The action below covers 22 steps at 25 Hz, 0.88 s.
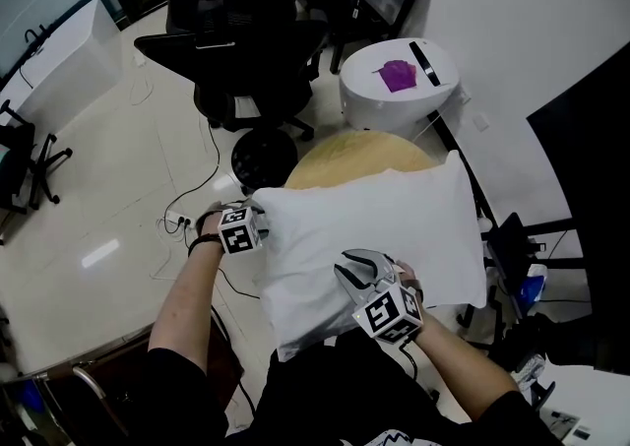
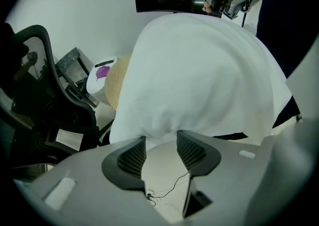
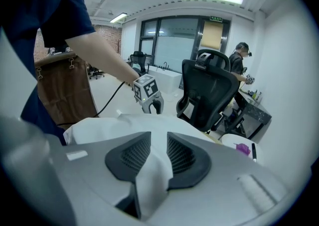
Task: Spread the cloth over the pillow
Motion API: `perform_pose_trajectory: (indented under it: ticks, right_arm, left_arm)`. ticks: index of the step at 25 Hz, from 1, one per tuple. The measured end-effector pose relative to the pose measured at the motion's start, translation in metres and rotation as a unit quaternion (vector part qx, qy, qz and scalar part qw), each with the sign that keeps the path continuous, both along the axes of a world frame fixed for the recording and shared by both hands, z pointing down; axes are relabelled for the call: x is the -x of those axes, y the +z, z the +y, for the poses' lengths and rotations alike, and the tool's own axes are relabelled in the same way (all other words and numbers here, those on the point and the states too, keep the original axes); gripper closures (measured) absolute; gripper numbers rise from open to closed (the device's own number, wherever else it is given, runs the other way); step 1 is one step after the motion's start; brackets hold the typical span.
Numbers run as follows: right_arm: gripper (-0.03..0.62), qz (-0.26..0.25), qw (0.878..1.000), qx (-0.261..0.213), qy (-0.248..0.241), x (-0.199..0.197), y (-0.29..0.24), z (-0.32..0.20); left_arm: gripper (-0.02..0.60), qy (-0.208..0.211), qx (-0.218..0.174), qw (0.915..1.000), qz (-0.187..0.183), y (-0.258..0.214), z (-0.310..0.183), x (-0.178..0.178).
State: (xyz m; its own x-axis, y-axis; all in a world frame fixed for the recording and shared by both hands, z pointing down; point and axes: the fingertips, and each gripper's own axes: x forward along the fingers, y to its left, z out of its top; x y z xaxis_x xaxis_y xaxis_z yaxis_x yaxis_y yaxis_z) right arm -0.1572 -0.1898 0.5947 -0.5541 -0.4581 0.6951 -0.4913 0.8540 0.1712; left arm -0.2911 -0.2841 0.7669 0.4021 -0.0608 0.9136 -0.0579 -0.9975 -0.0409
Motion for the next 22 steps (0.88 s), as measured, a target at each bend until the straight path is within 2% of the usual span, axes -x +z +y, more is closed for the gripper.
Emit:
perform_pose_trajectory:
  ticks: [2, 5, 9, 12, 14, 16, 19, 22]
  right_arm:
    - [0.480, 0.000, 1.000, -0.001, 0.004, -0.002, 0.002, 0.000]
    - [0.480, 0.000, 1.000, 0.000, 0.004, -0.001, 0.000, -0.002]
    - [0.480, 0.000, 1.000, -0.001, 0.006, -0.003, 0.003, -0.003]
    - [0.480, -0.002, 1.000, -0.003, 0.007, -0.003, -0.001, -0.006]
    - [0.480, -0.002, 1.000, -0.003, 0.006, -0.001, -0.001, -0.007]
    - [0.480, -0.004, 1.000, -0.002, 0.004, 0.001, 0.000, -0.007]
    - [0.480, -0.002, 1.000, -0.001, 0.002, 0.004, 0.001, -0.006]
    - [0.480, -0.001, 1.000, 0.003, 0.003, 0.004, 0.003, -0.004]
  left_arm:
    - [0.436, 0.013, 0.002, 0.9999, -0.001, 0.000, 0.003, -0.002]
    - [0.577, 0.026, 0.002, 0.9996, -0.012, 0.000, 0.005, 0.001]
    - [0.577, 0.022, -0.011, 0.9989, -0.039, 0.002, -0.001, 0.018]
    - [0.577, -0.001, -0.013, 0.9997, -0.022, -0.006, -0.008, 0.024]
    - [0.441, -0.004, -0.011, 0.9998, -0.013, -0.007, -0.010, 0.023]
    - [0.368, 0.003, -0.005, 0.9999, -0.009, -0.006, -0.009, 0.018]
    - [0.350, 0.010, -0.009, 0.9999, 0.001, -0.005, -0.012, 0.007]
    - [0.360, 0.021, -0.018, 0.9996, -0.003, -0.001, -0.016, -0.001]
